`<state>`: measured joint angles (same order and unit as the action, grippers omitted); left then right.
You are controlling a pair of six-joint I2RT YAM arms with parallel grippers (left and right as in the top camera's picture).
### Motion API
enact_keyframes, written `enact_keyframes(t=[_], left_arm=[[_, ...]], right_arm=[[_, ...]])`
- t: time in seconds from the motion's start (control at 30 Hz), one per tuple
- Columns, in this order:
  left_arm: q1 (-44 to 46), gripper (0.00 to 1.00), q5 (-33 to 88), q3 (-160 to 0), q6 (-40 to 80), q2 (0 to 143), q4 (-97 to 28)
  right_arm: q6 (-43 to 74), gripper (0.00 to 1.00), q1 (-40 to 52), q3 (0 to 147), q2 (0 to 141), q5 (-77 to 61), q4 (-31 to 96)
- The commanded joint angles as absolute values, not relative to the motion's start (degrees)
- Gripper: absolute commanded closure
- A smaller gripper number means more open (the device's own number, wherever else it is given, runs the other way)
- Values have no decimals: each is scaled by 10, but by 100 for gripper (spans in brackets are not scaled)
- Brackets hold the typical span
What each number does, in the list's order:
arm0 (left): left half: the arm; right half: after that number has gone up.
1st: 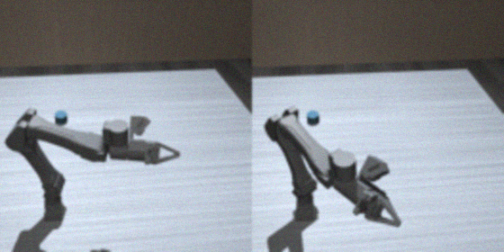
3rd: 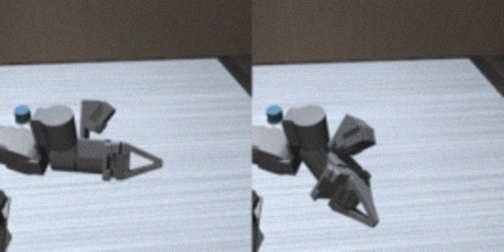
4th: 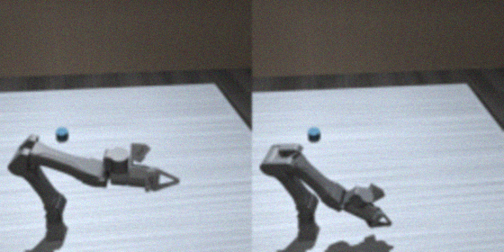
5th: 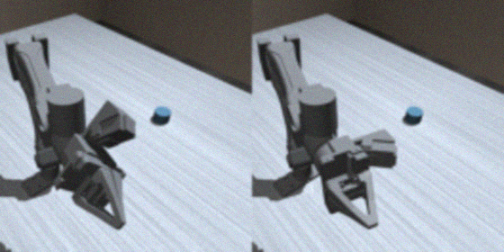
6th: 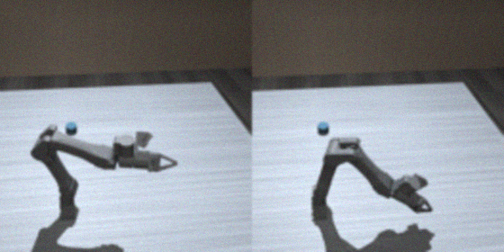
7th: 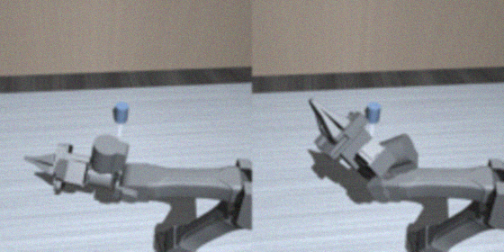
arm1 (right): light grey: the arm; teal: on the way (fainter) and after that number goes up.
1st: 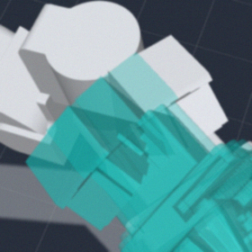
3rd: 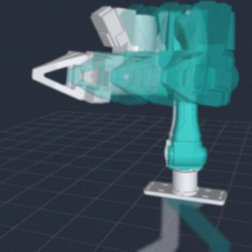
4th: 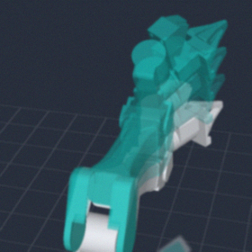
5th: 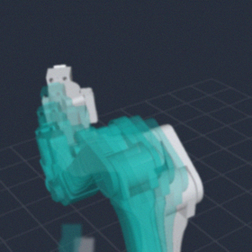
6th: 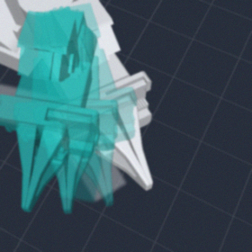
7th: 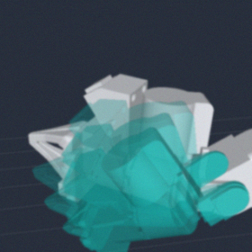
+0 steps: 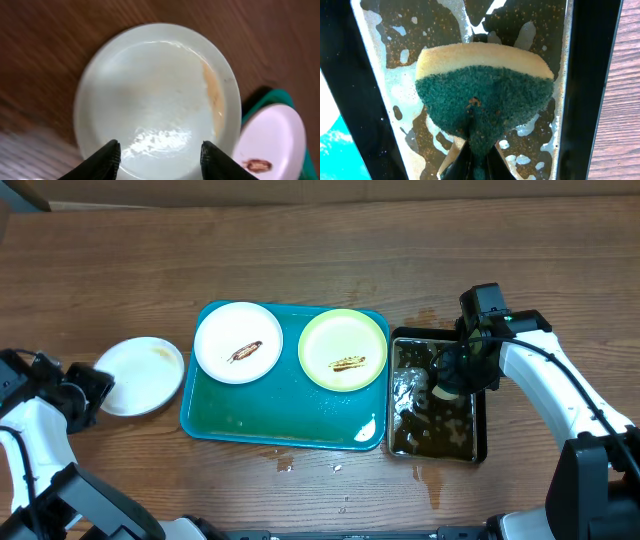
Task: Clean dirty plates on tray and stack at the side
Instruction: 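Set the white plate on the table left of the tray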
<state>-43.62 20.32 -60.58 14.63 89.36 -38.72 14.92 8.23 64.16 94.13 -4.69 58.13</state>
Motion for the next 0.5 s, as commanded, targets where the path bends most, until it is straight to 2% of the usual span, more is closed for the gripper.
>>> enact_keyframes(t=[0.0, 0.07, 0.13, 0.17, 0.33, 0.37, 0.47], left_arm=[[-387, 42, 257, -622, 133, 869, -420], [-348, 35, 255, -622, 133, 868, -448], [-300, 8, 256, -622, 133, 868, -476], [-274, 0, 255, -622, 133, 868, -487], [-173, 0, 277, -621, 155, 868, -499], [-153, 3, 275, -621, 155, 868, -495], [-112, 22, 226, -619, 210, 870, -493]], right_arm=[[145, 96, 81, 641, 940, -53, 580], [145, 96, 81, 641, 940, -53, 581], [145, 96, 81, 641, 940, -53, 583], [145, 96, 81, 641, 940, -53, 584], [145, 96, 81, 641, 940, -53, 584], [145, 96, 81, 641, 940, -53, 584], [145, 96, 81, 641, 940, -53, 585]])
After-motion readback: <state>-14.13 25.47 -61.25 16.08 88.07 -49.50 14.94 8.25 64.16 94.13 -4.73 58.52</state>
